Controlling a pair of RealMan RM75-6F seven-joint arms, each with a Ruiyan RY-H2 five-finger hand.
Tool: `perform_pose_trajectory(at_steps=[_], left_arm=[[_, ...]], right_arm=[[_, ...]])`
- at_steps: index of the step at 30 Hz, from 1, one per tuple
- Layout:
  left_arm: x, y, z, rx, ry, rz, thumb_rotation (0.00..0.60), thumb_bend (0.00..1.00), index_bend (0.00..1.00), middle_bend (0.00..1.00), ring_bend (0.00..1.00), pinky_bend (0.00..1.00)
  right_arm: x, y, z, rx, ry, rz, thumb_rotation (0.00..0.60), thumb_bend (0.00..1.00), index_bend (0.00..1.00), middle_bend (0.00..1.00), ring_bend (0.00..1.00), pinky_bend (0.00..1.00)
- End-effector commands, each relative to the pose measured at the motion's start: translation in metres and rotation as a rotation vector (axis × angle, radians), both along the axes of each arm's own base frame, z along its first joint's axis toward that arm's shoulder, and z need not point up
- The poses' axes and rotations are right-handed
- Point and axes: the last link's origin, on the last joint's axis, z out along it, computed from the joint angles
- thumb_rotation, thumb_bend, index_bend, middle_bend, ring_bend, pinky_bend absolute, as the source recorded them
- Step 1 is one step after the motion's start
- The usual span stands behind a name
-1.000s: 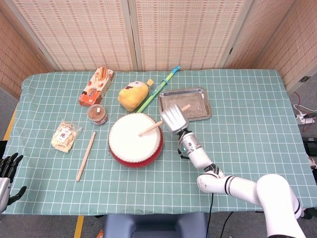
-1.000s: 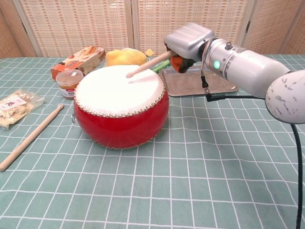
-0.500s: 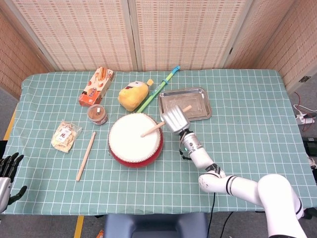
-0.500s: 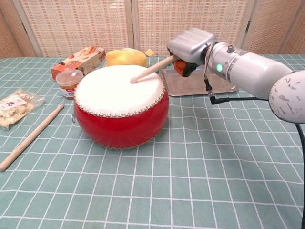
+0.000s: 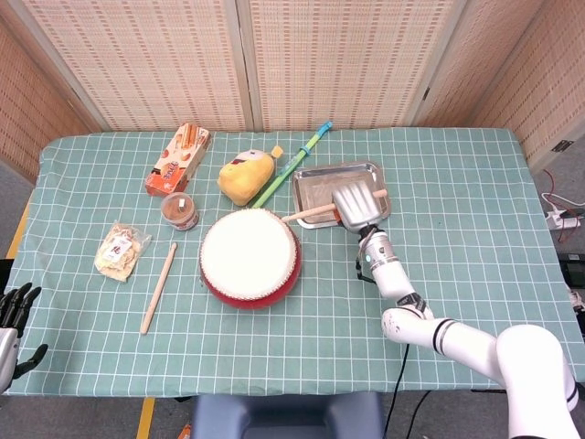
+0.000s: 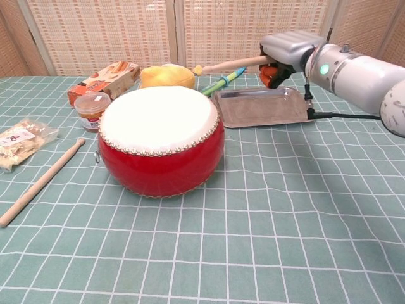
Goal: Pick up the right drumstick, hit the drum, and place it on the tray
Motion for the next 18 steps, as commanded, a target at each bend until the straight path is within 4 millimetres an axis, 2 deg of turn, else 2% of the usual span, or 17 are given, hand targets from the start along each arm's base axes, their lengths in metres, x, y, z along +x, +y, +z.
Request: perform_pose_trajectory(at_steps=[1, 5, 9, 15, 17, 18], left_arm=[[0.000, 0.000, 0.000, 0.002, -0.001, 0.005, 0.600, 0.22, 0.00, 0.00, 0.00, 0.00], [0.001, 0.001, 0.000, -0.002, 0.005, 0.009, 0.600, 0.22, 0.00, 0.00, 0.00, 0.00], [0.002, 0.001, 0.000, 0.000, 0.007, 0.012, 0.600, 0.22, 0.00, 0.00, 0.00, 0.00], [0.002, 0.000, -0.001, -0.005, 0.010, 0.019, 0.600, 0.22, 0.00, 0.00, 0.00, 0.00], [0.002, 0.000, -0.001, -0.004, 0.010, 0.019, 0.600, 0.22, 0.00, 0.00, 0.00, 0.00], [0.002, 0.001, 0.000, -0.003, 0.010, 0.018, 0.600, 0.22, 0.00, 0.00, 0.00, 0.00]], right_arm=[[-0.037, -0.006, -0.014, 0.068, 0.006, -0.120, 0.600, 0.86, 1.00, 1.00, 1.00, 1.00], [-0.048, -0.012, -0.027, 0.077, -0.003, -0.153, 0.600, 0.78, 1.00, 1.00, 1.00, 1.00], [-0.045, -0.021, -0.035, 0.064, -0.031, -0.148, 0.600, 0.73, 1.00, 0.96, 0.98, 1.00], [-0.041, -0.030, -0.044, 0.056, -0.082, -0.163, 0.600, 0.64, 0.93, 0.84, 0.79, 1.00], [-0.040, -0.033, -0.045, 0.060, -0.084, -0.167, 0.600, 0.60, 0.87, 0.77, 0.72, 0.94], [-0.039, -0.034, -0.046, 0.065, -0.083, -0.169, 0.600, 0.58, 0.82, 0.73, 0.67, 0.87]])
